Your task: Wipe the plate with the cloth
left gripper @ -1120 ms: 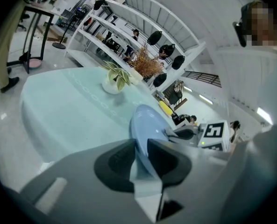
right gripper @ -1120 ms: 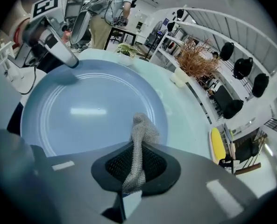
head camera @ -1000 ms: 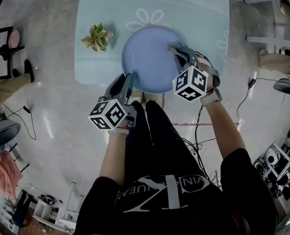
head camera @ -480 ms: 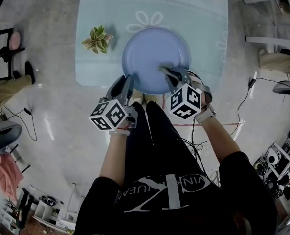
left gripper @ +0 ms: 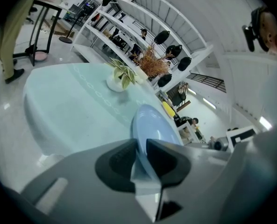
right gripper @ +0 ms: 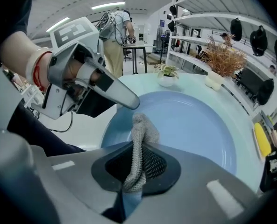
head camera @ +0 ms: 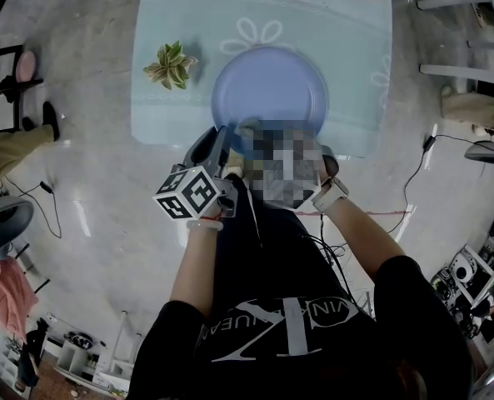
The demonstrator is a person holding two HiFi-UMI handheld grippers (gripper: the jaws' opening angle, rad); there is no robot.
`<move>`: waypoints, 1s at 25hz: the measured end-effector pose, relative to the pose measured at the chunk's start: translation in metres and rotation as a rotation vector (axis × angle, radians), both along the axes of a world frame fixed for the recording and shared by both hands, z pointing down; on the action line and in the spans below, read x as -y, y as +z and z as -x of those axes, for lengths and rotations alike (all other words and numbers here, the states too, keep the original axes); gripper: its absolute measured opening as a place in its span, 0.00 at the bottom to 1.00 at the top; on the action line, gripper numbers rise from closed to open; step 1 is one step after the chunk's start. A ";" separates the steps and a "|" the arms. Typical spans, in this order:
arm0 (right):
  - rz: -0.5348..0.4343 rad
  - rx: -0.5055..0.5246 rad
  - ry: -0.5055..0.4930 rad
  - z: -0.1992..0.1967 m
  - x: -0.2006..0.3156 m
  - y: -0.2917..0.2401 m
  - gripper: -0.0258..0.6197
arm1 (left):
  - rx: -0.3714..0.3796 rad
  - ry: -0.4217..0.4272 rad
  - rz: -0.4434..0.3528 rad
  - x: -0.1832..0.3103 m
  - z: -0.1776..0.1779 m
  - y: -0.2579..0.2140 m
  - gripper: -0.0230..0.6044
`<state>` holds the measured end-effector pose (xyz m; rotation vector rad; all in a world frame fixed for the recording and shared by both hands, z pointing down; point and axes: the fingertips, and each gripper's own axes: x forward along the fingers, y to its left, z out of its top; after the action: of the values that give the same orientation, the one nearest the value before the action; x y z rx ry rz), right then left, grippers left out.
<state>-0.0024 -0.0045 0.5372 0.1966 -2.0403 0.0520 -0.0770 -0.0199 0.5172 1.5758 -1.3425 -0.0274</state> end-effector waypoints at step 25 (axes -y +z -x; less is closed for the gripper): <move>-0.079 0.074 -0.022 0.062 0.100 -0.003 0.09 | -0.036 0.007 0.011 0.000 0.001 0.000 0.04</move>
<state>-0.0645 -0.1045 0.5338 0.2243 -2.1198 -0.0350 -0.0782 -0.0196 0.5174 1.5643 -1.3069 -0.0437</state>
